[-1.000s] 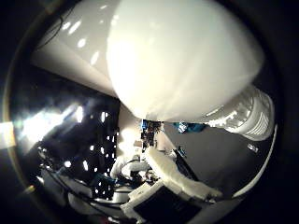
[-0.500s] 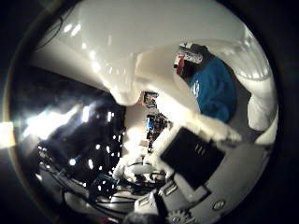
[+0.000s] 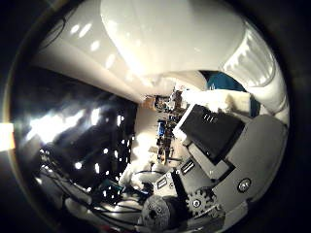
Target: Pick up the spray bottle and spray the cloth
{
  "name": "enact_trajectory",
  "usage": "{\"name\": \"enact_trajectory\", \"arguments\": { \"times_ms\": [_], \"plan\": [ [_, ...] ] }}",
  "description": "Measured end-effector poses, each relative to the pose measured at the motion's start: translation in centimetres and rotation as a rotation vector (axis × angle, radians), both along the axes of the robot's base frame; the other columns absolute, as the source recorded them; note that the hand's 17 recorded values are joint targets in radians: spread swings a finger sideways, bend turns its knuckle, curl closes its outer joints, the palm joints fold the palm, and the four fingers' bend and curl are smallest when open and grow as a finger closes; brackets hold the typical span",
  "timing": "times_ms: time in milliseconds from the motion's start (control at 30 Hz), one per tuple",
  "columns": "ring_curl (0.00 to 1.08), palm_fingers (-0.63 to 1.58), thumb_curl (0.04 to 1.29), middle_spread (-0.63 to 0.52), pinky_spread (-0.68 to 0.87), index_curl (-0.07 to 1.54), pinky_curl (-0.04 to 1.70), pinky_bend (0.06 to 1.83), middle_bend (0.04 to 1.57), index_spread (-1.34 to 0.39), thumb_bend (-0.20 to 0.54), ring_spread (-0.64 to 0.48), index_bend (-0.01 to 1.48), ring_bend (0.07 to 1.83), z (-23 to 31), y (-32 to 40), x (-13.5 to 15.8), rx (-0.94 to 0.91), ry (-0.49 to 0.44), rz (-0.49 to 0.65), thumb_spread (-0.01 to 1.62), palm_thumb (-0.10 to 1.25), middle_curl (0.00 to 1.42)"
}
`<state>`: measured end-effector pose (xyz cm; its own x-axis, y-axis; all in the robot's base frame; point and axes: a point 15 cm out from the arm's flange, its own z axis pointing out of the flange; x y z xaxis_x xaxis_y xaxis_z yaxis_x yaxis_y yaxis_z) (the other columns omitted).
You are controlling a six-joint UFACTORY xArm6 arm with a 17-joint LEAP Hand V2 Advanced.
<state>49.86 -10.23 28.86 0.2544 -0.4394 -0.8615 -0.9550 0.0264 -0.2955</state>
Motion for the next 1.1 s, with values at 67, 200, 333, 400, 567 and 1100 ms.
{"name": "enact_trajectory", "arguments": {
  "times_ms": [67,200,333,400,567,1100],
  "plan": [
    [0.56,1.22,0.48,-0.15,-0.29,0.82,0.64,1.24,1.17,-0.35,-0.012,-0.20,0.90,1.28,0.2,-0.1,0.1,0.009,-0.004,-0.005,0.90,0.99,0.69],
    [0.59,1.17,0.53,-0.13,-0.24,0.87,0.70,1.29,1.26,-0.32,-0.010,-0.20,0.96,1.35,0.5,-0.1,-0.3,0.024,-0.003,0.000,0.89,1.04,0.71],
    [0.63,1.13,0.60,-0.13,-0.21,0.90,0.79,1.31,1.33,-0.29,-0.008,-0.19,1.01,1.40,0.8,-0.1,-0.6,0.034,-0.001,0.007,0.86,1.08,0.72],
    [0.64,1.11,0.64,-0.13,-0.19,0.91,0.84,1.31,1.34,-0.29,-0.013,-0.20,1.03,1.42,1.2,-0.2,-0.8,0.035,-0.004,0.007,0.83,1.09,0.72],
    [0.67,1.09,0.71,-0.12,-0.17,0.92,0.96,1.28,1.38,-0.28,-0.014,-0.20,1.07,1.44,2.3,0.1,-1.3,0.040,-0.004,0.023,0.78,1.09,0.72],
    [0.67,1.12,0.89,-0.12,-0.15,0.93,1.33,1.09,1.39,-0.27,-0.015,-0.18,1.09,1.48,8.2,0.9,-4.1,-0.141,0.096,0.004,0.64,1.10,0.70]
  ]
}}
